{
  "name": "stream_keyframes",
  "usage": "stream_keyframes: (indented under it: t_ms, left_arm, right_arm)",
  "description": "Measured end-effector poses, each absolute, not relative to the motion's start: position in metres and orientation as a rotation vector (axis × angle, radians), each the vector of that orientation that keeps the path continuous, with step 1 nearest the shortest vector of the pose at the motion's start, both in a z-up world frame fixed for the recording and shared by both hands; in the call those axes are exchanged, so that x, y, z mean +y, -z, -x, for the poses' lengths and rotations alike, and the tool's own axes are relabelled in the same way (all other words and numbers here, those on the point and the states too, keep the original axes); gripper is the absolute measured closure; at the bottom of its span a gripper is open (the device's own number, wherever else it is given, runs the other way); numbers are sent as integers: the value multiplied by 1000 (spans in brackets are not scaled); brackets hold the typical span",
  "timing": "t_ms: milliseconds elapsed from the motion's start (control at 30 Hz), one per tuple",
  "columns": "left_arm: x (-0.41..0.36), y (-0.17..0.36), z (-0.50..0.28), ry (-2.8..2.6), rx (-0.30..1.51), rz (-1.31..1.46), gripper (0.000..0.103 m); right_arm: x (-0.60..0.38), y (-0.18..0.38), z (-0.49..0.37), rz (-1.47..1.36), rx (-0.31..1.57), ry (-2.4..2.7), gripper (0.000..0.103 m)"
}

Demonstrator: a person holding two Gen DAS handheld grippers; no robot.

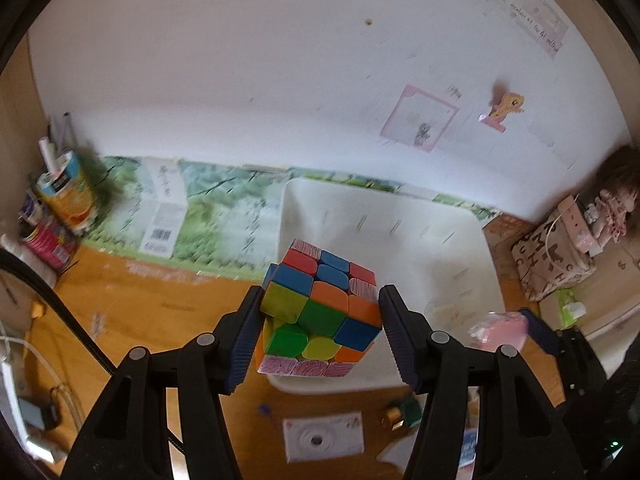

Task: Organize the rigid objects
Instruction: 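Carry cube into white bin and open left gripper while right gripper drops pink dish there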

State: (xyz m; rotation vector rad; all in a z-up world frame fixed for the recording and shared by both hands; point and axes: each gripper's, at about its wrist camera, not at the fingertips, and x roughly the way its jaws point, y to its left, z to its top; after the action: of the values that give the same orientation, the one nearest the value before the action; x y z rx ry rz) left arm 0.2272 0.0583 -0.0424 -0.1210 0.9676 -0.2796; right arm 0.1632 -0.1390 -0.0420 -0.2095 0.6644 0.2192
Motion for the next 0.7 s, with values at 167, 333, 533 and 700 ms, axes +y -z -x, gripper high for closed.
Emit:
stream_keyframes:
  t_ms: [167,333,533,700]
  left_arm:
    - [43,56,-236,337,915,119,41]
    - [23,73,-237,418,863,77,41]
    - [9,92,-246,439,890,76,41]
    - [8,97,-249,437,902,87,41]
  right_arm:
    - [-145,58,-181,184,637,-231,38]
    - [-150,80,-200,161,664,-238,38]
    - [-156,99,-212,125,701,-241,38]
    - [-161,107,-216,98,724,-236,37]
